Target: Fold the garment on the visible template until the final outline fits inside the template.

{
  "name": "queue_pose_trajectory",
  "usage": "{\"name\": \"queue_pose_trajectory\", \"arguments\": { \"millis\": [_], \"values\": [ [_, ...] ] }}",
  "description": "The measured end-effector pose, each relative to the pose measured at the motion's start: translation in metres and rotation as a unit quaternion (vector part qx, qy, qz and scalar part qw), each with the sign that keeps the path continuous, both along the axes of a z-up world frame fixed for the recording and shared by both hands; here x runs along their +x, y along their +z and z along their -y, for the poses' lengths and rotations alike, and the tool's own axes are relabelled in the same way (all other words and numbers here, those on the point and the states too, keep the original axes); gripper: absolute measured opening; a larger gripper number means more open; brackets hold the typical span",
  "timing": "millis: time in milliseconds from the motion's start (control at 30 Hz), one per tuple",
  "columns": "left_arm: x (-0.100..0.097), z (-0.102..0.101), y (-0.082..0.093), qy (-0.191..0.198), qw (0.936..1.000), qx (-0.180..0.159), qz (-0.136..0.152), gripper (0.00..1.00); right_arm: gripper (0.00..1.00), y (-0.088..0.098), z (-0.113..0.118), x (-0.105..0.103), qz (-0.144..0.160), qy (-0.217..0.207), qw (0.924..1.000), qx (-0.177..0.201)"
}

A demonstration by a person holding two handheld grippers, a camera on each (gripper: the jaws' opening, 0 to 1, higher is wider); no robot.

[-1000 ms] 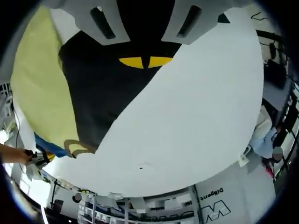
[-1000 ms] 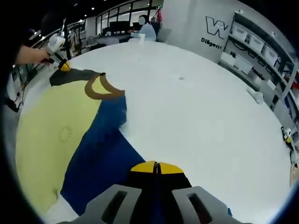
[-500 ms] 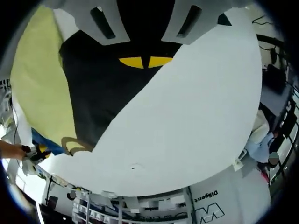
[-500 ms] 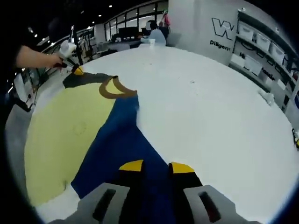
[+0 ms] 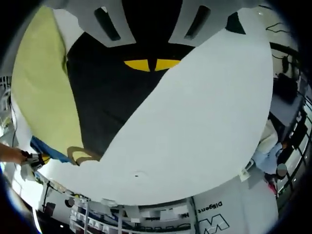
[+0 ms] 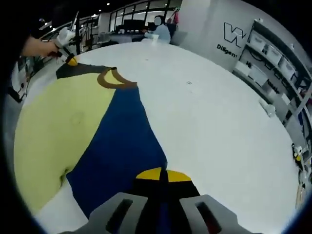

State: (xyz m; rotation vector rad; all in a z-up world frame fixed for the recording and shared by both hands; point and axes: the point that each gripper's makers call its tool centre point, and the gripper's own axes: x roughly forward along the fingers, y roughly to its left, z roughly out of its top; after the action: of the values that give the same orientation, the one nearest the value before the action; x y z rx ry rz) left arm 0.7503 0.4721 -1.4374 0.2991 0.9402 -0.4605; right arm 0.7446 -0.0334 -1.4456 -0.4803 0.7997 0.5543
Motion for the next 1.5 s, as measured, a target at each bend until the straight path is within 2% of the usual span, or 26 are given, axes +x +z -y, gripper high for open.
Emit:
{"name": "queue_pose_trajectory", "arguments": {
  "millis": [200, 300, 533, 633, 700, 733, 767, 800, 867, 933, 1033, 1100, 1167, 1267, 1300, 1333, 1367, 1400, 1500],
  "values": [
    [0.004, -0.003, 0.0, 0.002, 0.9999, 0.007, 0.007, 0.04, 0.0, 0.0, -0.001, 0.001, -0.001, -0.014, 0.9998, -0.011],
    [0.007, -0.005, 0.0, 0.014, 0.9999, -0.004, 0.005, 0.04, 0.0, 0.0, -0.003, -0.003, -0.002, -0.018, 0.9996, -0.02],
    [0.003, -0.011, 0.0, 0.018, 0.9998, 0.001, -0.003, 0.04, 0.0, 0.002, 0.002, -0.007, -0.004, -0.057, 0.9974, -0.044],
    [0.003, -0.009, 0.0, 0.019, 0.9998, 0.002, -0.004, 0.04, 0.0, 0.002, 0.0, -0.008, -0.022, -0.067, 0.9972, -0.023],
    [0.005, -0.01, 0.001, 0.01, 0.9999, 0.007, 0.001, 0.09, 0.0, 0.005, 0.008, -0.008, -0.019, -0.057, 0.997, -0.048],
    [0.008, -0.014, 0.005, 0.013, 0.9997, 0.016, 0.015, 0.13, 0.0, 0.009, 0.013, -0.009, -0.018, -0.076, 0.9959, -0.046],
    [0.011, -0.014, 0.013, 0.015, 0.9992, 0.013, 0.035, 0.19, 0.0, 0.014, 0.007, -0.008, -0.006, -0.077, 0.9969, -0.015],
    [0.01, -0.013, 0.016, 0.023, 0.9991, 0.0, 0.035, 0.22, 0.01, 0.017, 0.006, -0.01, -0.004, -0.075, 0.9971, -0.004],
    [0.006, -0.016, 0.023, 0.018, 0.9991, -0.001, 0.038, 0.21, 0.02, 0.017, 0.011, -0.017, -0.01, -0.072, 0.9971, -0.021],
    [-0.001, -0.022, 0.03, 0.017, 0.9987, 0.006, 0.047, 0.2, 0.09, 0.02, 0.005, -0.023, -0.003, -0.064, 0.998, 0.001],
    [-0.015, -0.032, 0.031, 0.018, 0.9988, 0.004, 0.046, 0.23, 0.14, 0.018, 0.006, -0.037, -0.009, -0.061, 0.998, 0.012],
    [-0.026, -0.041, 0.027, 0.015, 0.999, 0.012, 0.041, 0.26, 0.16, 0.016, 0.006, -0.045, -0.013, -0.057, 0.9982, 0.016],
    [-0.038, -0.053, 0.018, 0.021, 0.9994, 0.019, 0.021, 0.29, 0.16, 0.014, 0.008, -0.054, -0.021, -0.06, 0.9977, 0.024],
    [-0.052, -0.065, 0.008, 0.021, 0.9995, 0.026, -0.001, 0.28, 0.16, 0.01, 0.013, -0.066, -0.028, -0.059, 0.9975, 0.025],
    [-0.058, -0.071, 0.002, 0.019, 0.9991, 0.037, -0.011, 0.27, 0.16, 0.005, 0.019, -0.072, -0.034, -0.057, 0.9978, 0.009],
    [-0.061, -0.076, -0.001, 0.021, 0.9987, 0.042, -0.017, 0.23, 0.15, 0.009, 0.017, -0.068, -0.014, -0.062, 0.9974, 0.033],
    [-0.055, -0.061, 0.003, 0.007, 0.9998, -0.016, 0.01, 0.23, 0.12, 0.006, 0.021, -0.076, -0.035, -0.066, 0.9968, 0.029],
    [-0.058, -0.074, 0.002, 0.046, 0.9989, 0.0, -0.006, 0.24, 0.1, 0.007, 0.022, -0.075, -0.029, -0.067, 0.997, 0.028],
    [-0.054, -0.079, 0.001, 0.047, 0.9988, 0.008, -0.006, 0.22, 0.0, 0.007, 0.025, -0.079, -0.022, -0.058, 0.9979, 0.018]
  ]
}}
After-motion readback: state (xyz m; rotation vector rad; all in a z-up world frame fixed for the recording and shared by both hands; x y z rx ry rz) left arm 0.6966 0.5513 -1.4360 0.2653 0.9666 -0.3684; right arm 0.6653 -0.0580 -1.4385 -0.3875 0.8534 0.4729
